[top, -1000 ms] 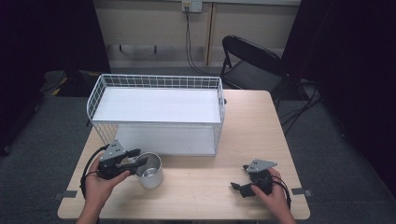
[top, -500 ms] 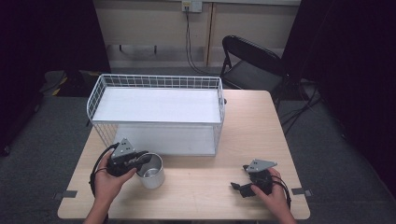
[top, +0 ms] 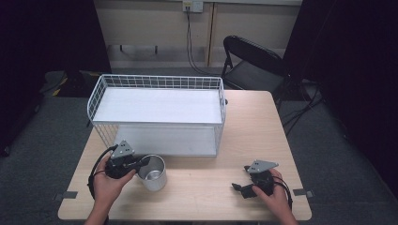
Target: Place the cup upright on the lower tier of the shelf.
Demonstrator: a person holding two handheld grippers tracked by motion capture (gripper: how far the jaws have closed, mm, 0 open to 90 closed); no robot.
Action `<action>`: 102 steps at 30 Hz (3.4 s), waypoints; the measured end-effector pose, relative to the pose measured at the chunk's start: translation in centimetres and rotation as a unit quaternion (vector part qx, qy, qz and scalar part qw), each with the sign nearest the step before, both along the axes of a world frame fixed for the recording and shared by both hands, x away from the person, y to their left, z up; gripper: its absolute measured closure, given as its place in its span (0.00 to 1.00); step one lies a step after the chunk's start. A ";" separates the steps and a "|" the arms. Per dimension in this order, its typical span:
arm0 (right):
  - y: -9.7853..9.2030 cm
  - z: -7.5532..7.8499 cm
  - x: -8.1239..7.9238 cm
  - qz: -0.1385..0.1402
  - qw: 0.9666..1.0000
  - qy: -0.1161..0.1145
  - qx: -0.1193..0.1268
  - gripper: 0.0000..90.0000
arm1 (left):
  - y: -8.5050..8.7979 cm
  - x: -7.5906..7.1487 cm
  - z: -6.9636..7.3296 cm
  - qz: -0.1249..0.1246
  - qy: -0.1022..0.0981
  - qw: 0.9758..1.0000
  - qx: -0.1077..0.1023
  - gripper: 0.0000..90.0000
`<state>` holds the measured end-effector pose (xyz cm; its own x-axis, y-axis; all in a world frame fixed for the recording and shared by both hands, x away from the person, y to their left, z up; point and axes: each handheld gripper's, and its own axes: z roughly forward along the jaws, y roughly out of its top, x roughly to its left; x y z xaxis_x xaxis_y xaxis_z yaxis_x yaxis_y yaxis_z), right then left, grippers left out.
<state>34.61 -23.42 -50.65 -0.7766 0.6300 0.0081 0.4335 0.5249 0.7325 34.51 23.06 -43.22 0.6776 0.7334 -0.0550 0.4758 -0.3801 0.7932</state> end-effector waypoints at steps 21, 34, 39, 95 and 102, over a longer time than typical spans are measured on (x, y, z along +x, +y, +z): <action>0.0 0.0 0.0 0.000 1.000 0.000 0.000 0.13 | -0.2 -0.1 -0.5 -0.004 -0.004 1.000 -0.004 0.83; 0.0 0.0 0.0 0.000 1.000 0.000 0.000 0.13 | -0.4 -0.1 0.0 0.005 0.015 1.000 0.017 0.90; 0.0 0.0 0.0 0.000 1.000 0.000 0.000 0.13 | -0.1 -0.3 0.0 0.018 0.004 1.000 0.013 0.91; 0.0 0.0 0.0 0.000 1.000 0.000 0.000 0.13 | 0.6 2.1 3.0 0.129 -0.052 0.990 0.023 0.91; 0.0 0.0 0.0 0.000 1.000 0.000 0.000 0.13 | 0.3 2.5 2.9 0.138 -0.057 0.988 0.026 0.91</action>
<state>34.61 -23.42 -50.65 -0.7769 0.6295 0.0087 0.4334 0.5248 0.7326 36.97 23.39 -40.29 0.4508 0.8910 0.0530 0.4763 -0.2903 0.8300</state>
